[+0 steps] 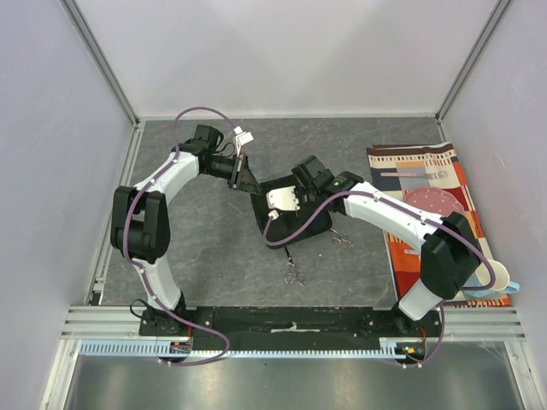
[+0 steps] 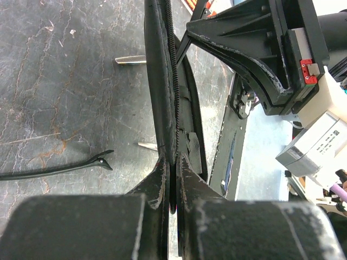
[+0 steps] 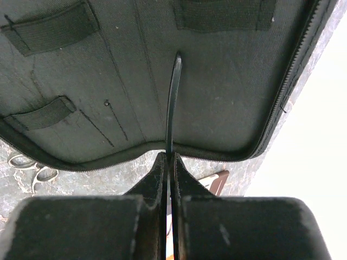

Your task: Sort the hair-cutting tools

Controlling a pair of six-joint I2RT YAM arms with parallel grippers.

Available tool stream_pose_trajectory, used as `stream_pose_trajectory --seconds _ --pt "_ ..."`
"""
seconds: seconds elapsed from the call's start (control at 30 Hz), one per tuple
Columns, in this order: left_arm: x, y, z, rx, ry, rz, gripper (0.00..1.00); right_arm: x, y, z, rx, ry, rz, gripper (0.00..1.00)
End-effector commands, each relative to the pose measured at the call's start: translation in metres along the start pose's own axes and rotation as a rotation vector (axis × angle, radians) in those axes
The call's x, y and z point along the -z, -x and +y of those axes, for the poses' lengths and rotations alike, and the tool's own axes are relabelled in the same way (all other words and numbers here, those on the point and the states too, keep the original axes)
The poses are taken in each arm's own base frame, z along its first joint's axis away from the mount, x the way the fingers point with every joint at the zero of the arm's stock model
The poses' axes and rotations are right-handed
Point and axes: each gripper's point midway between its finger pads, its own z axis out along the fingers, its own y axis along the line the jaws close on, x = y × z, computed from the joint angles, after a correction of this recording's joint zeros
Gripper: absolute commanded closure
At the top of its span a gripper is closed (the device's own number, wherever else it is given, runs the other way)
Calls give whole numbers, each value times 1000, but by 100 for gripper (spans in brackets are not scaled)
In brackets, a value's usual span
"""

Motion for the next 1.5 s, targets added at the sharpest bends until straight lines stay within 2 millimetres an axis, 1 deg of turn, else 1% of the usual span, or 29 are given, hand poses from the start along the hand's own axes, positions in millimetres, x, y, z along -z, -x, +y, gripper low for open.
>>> stream_pose_trajectory --seconds 0.0,0.13,0.27,0.5,0.73,0.83,0.9,1.2,1.3,1.33,1.47 --pt "8 20 -33 -125 -67 -39 98 4 17 -4 31 -21 -78 100" --pt "4 17 -31 -117 -71 -26 98 5 21 -13 32 -51 -87 100" --pt "-3 11 -23 -98 -69 -6 98 6 20 -17 37 -64 -78 100" --pt "-10 3 -21 -86 -70 19 98 -1 24 -23 43 -79 -89 100" --pt "-12 1 -21 -88 -78 29 98 -5 39 -25 57 -94 -150 100" --pt "-13 0 -21 -86 -82 31 98 -7 50 -24 64 -91 -189 100" --pt "-13 0 -22 -86 -86 32 98 -11 57 -17 71 -74 -220 100" --pt "-14 -1 -23 -91 -88 35 98 -19 72 -8 96 -56 -252 100" --pt "-14 -1 -23 -91 -85 38 98 -19 65 -10 93 -72 -214 100" --pt "-14 -1 -23 -91 -83 37 98 -19 55 -14 90 -91 -166 100" --pt "-13 0 -24 -96 -82 34 98 -14 36 -16 58 -102 -111 100"
